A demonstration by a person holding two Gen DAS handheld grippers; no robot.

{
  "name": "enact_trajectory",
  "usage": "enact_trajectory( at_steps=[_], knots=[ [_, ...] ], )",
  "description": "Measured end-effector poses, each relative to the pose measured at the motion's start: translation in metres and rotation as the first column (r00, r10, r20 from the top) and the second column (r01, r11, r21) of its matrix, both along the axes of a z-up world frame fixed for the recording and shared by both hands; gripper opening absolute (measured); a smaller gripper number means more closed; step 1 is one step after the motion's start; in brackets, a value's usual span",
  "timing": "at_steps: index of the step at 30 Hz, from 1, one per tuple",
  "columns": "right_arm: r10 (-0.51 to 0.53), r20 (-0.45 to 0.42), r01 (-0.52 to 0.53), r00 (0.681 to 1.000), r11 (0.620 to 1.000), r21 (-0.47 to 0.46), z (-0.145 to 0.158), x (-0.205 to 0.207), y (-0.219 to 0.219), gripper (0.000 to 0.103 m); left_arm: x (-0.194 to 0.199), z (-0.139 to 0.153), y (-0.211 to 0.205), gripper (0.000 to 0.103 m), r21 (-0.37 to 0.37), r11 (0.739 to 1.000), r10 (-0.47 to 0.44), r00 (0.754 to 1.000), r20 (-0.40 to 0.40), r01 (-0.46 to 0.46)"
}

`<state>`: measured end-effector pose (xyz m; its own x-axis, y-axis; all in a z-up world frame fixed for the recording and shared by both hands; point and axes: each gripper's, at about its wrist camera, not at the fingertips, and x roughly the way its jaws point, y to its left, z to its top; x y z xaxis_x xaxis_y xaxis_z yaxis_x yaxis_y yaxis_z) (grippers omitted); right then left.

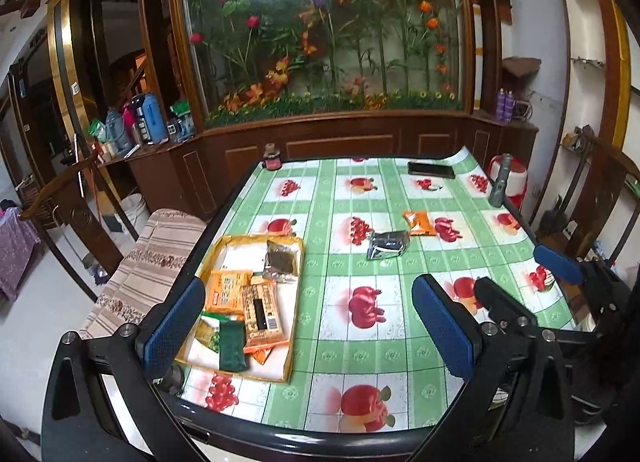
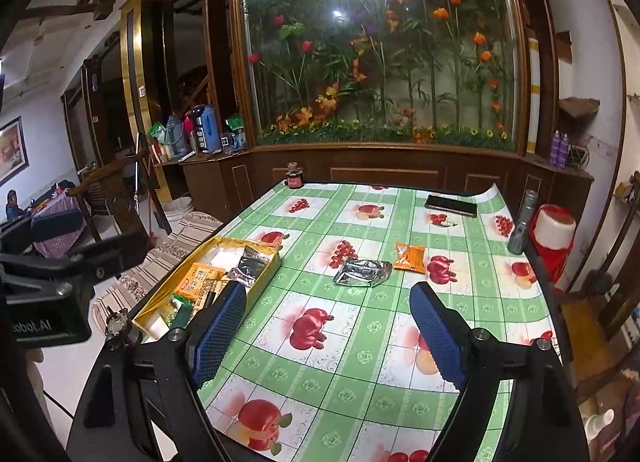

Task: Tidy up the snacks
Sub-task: 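Lift both grippers away from the tray toward the loose packets, then grasp the orange snack packet with the right gripper while the left grasps the silver foil packet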

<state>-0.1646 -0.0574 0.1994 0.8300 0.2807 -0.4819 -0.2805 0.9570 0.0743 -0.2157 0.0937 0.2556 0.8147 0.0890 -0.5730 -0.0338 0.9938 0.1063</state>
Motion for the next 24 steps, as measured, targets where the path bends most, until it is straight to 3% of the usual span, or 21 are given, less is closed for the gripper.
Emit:
enact_trajectory(
  at_steps=[13,19,24],
  knots=[
    [-0.018,-0.105,0.022,0.994,0.999,0.044,-0.023,0.015,-0.018,0.086,0.008,-0.015,-0.020,0.103,0.079,0.997,0.016,0.999,-0.052,-0.012],
    [-0.051,-0.214,0.070,0.976,0.994,0.081,-0.049,0.030,-0.030,0.086,0.020,-0.033,-0.021,0.103,0.042,0.999,-0.026,0.990,-0.137,0.032],
    [-0.105,-0.346,0.154,0.932,0.981,0.118,-0.085,0.052,-0.043,0.086,0.047,-0.057,-0.022,0.103,-0.035,0.994,-0.111,0.966,-0.232,0.106]
  ],
)
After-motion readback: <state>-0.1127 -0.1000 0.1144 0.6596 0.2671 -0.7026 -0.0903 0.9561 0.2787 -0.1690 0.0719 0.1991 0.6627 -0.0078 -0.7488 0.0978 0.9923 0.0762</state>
